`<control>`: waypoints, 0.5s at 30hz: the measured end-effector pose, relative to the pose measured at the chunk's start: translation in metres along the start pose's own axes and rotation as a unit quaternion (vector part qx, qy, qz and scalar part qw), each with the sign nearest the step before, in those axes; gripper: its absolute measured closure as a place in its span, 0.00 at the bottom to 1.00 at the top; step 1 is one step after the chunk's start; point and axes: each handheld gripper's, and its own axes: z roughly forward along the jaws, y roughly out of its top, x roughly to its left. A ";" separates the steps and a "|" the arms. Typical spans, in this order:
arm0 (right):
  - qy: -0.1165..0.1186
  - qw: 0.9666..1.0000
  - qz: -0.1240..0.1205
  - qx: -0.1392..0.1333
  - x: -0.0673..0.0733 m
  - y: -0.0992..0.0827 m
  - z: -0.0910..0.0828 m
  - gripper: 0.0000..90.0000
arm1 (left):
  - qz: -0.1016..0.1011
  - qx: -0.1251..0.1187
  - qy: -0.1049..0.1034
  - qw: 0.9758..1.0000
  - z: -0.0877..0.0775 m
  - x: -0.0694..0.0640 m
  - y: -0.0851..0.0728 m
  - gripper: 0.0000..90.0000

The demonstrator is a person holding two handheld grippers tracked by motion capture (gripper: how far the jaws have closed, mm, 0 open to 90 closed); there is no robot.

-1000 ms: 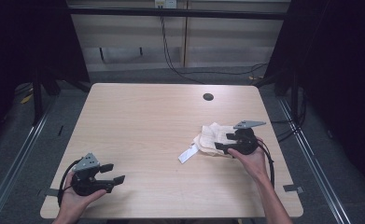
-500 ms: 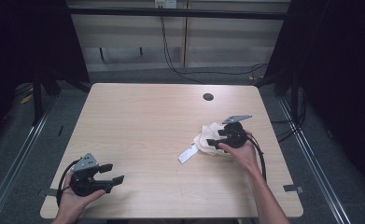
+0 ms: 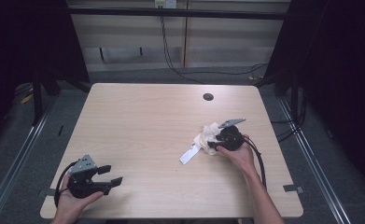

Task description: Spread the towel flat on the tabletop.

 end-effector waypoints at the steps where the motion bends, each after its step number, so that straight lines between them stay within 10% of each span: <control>1: 0.001 1.000 -0.002 0.002 0.000 0.000 0.000 0.62 | 0.000 0.000 0.000 1.000 0.000 0.000 0.000 0.34; 7: 0.020 1.000 0.005 -0.005 0.004 -0.003 -0.002 0.82 | -0.002 -0.001 0.001 1.000 0.000 0.001 0.000 0.35; 15: 0.029 0.999 0.012 -0.014 0.007 -0.008 -0.004 0.83 | -0.002 0.000 0.002 1.000 0.001 0.001 0.001 0.35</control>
